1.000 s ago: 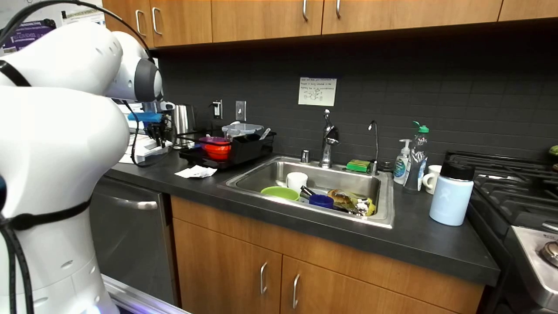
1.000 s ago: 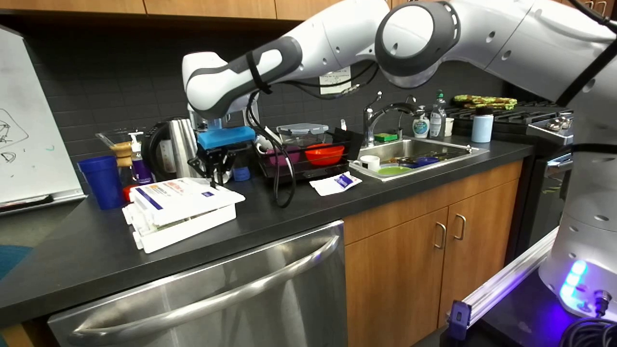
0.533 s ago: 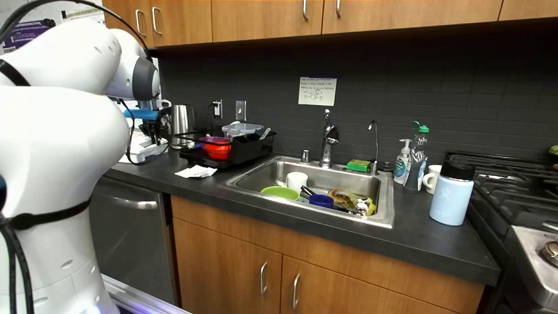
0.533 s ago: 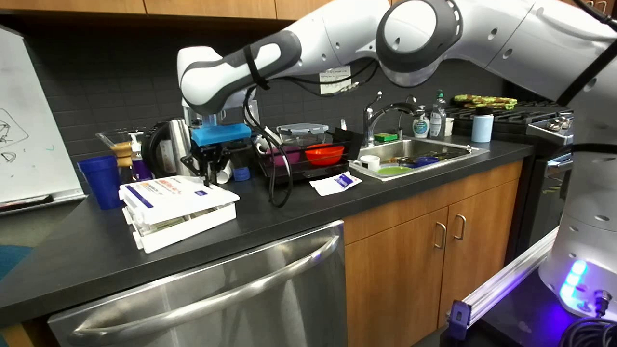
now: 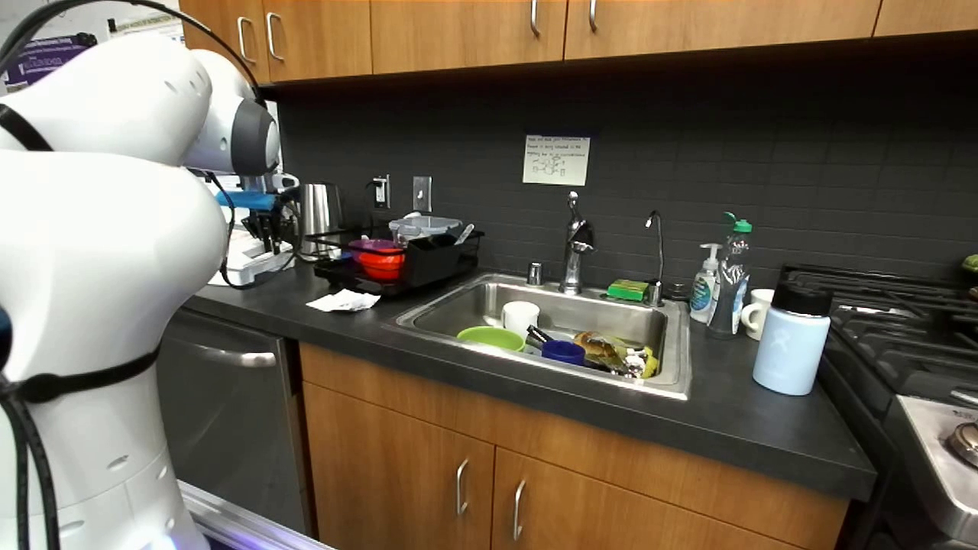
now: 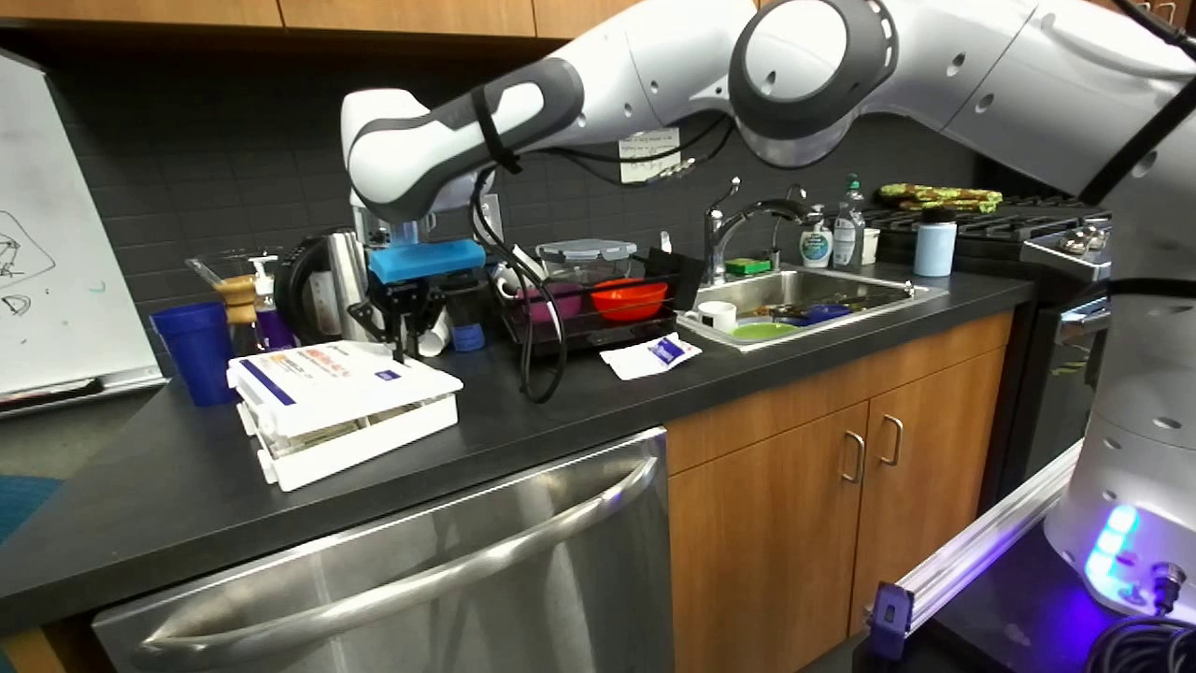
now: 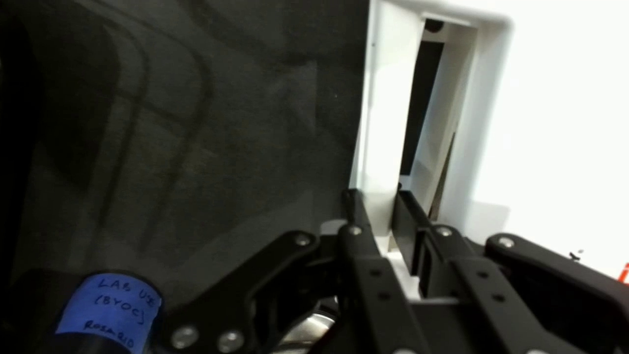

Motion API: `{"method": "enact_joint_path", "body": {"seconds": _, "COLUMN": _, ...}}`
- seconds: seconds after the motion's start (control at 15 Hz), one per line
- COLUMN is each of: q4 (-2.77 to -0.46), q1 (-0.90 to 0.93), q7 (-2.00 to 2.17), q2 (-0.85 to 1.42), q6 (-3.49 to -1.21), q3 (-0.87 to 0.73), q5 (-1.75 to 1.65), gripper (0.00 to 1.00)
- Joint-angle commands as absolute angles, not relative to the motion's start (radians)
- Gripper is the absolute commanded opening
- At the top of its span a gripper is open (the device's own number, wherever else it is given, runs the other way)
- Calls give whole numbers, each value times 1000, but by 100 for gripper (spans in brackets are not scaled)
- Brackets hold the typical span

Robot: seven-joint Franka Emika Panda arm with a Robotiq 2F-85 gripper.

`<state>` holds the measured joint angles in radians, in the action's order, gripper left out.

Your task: Put the white lid on top of the white box on the left.

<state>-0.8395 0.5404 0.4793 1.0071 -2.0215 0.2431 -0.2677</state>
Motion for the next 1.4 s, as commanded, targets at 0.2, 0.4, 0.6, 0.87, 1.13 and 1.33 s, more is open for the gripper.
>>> {"method": "enact_joint_path", "body": {"seconds": 0.2, "q4": -894, "q1": 556, "q7": 491, "q2": 980, "q6": -2033, "q3": 241, "q5": -275, "gripper": 5}}
{"method": "enact_joint_path", "body": {"seconds": 0.4, "q4": -900, "q1": 566, "q7": 494, "q2": 980, "q6": -2036, "q3": 240, "q5": -278, "gripper": 5}}
{"method": "enact_joint_path", "body": {"seconds": 0.6, "q4": -895, "q1": 579, "q7": 502, "q2": 981, "q6": -2052, "q3": 237, "q5": -282, "gripper": 5}}
{"method": "enact_joint_path", "body": {"seconds": 0.87, "q4": -893, "q1": 601, "q7": 504, "q2": 978, "q6": -2096, "q3": 222, "q5": -314, "gripper": 5}}
{"method": "enact_joint_path", "body": {"seconds": 1.13, "q4": -880, "q1": 601, "q7": 520, "q2": 981, "q6": -2121, "q3": 202, "q5": -346, "gripper": 5}}
{"method": "enact_joint_path", "body": {"seconds": 1.33, "q4": -880, "q1": 592, "q7": 537, "q2": 977, "q6": -2137, "q3": 183, "q5": -364, "gripper": 5}}
